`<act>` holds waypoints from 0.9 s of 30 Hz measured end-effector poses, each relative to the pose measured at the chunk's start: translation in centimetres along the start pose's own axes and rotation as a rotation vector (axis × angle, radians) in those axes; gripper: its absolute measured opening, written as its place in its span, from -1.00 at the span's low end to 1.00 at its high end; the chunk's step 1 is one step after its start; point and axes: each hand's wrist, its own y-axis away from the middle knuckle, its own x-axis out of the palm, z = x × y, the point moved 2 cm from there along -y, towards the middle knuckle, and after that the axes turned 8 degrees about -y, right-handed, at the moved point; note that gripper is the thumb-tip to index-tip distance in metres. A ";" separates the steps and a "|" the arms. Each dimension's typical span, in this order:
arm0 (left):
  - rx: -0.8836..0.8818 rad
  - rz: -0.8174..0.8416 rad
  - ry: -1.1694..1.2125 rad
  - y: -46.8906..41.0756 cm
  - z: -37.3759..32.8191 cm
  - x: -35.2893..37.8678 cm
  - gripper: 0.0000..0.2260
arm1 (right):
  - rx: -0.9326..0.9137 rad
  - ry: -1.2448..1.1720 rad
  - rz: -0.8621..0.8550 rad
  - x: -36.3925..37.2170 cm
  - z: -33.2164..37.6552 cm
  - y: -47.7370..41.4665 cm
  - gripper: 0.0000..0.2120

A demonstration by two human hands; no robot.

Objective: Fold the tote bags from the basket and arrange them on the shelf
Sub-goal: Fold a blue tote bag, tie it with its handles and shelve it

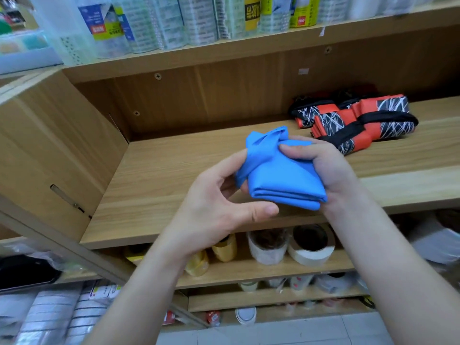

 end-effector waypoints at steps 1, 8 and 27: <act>0.006 -0.033 0.030 0.1 0.3 0.4 -0.48 | -0.026 0.002 -0.039 0.0 0.0 0.0 -0.62; 0.005 -0.159 -0.065 -0.1 0.9 -0.3 -0.58 | 0.006 -0.067 -0.011 0.2 -1.2 1.2 -0.56; -0.061 -0.655 0.198 -0.1 1.1 3.6 -0.74 | -0.712 0.213 -0.483 2.4 -2.2 0.4 -0.77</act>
